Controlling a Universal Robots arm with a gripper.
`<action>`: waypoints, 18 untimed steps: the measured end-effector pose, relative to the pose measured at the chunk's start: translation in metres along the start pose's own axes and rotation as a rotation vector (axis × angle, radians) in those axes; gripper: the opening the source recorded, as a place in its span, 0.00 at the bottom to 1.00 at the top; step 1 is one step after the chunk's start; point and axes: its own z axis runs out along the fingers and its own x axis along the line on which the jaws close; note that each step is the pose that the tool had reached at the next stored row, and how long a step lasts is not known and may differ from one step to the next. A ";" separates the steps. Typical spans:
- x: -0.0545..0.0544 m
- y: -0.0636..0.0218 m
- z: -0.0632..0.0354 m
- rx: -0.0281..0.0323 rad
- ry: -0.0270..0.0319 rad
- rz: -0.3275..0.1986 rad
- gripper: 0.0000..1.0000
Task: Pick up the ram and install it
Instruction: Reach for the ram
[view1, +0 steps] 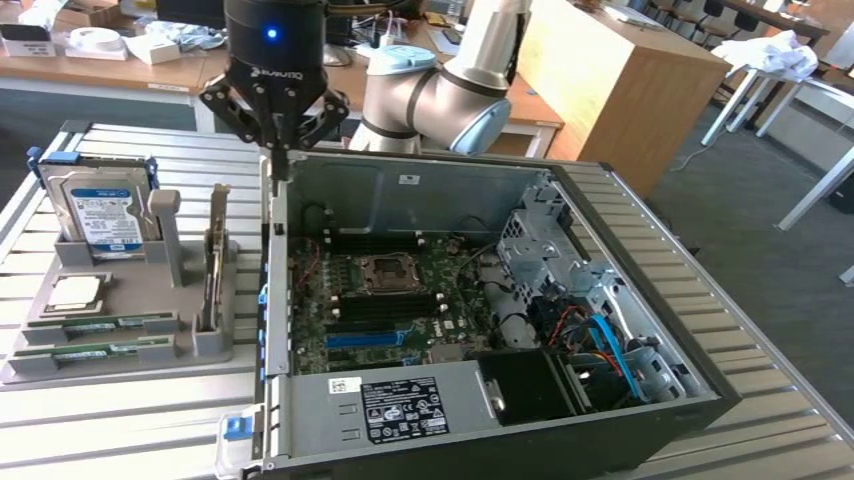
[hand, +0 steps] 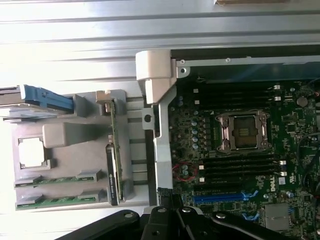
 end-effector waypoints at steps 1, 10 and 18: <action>0.002 0.0001 0.0001 0.0000 0.0000 0.000 0.10; 0.017 0.0017 0.0004 0.0000 0.0000 0.000 0.10; 0.028 0.0033 0.0009 -0.0001 -0.0001 0.000 0.10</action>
